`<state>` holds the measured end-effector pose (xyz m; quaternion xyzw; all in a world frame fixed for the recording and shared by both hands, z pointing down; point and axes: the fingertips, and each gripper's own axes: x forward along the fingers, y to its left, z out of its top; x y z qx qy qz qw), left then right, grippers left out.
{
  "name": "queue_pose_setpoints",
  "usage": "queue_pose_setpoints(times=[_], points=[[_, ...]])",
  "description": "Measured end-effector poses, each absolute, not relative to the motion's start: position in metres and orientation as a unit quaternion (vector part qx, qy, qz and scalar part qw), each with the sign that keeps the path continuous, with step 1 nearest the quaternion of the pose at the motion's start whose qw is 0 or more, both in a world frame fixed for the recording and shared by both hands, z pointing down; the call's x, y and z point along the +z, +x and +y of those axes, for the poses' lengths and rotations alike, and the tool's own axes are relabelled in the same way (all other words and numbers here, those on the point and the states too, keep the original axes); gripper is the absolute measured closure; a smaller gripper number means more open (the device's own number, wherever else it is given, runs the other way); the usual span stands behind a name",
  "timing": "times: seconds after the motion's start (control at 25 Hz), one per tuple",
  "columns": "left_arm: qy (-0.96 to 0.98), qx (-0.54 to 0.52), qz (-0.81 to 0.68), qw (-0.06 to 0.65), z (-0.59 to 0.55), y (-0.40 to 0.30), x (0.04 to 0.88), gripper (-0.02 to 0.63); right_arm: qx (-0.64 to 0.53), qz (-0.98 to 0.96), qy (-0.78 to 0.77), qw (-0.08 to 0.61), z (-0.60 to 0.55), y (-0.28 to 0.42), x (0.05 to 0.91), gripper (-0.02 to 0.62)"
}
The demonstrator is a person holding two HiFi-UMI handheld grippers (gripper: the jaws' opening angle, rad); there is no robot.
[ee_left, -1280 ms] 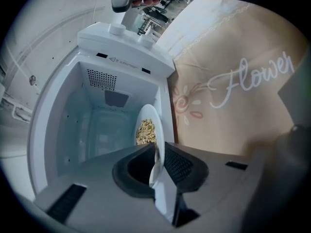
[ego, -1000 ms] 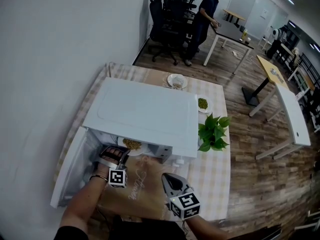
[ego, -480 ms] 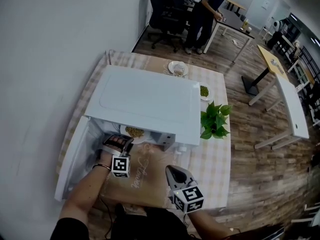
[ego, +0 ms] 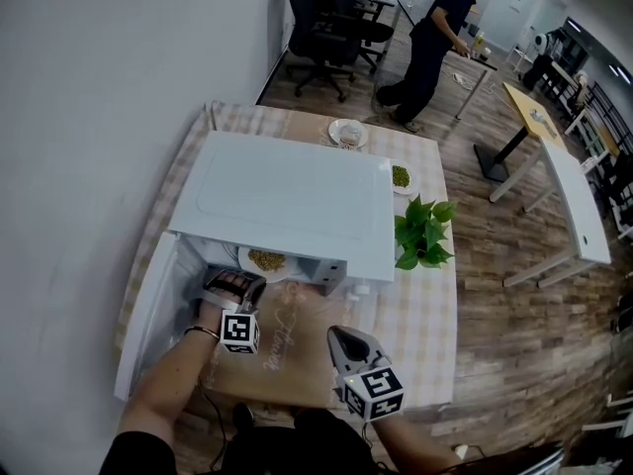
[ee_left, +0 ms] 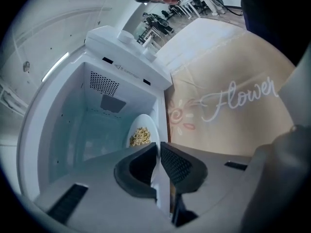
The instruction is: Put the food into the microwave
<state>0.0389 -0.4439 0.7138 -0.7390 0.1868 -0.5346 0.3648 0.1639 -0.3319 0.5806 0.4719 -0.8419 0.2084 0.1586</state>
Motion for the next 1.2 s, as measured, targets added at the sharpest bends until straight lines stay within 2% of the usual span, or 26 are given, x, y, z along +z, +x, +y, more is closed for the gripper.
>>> queue_pose_setpoints(times=[0.88,1.2], points=[[-0.744,-0.571,0.177,0.299,-0.475,0.034,0.722,0.566,0.216,-0.836,0.481,0.155,-0.325,0.179,0.587,0.586],[-0.751,-0.567,0.166,0.295,-0.469,0.034,0.713,0.566,0.214,-0.837,0.481,0.148,-0.323,0.182,0.583,0.586]])
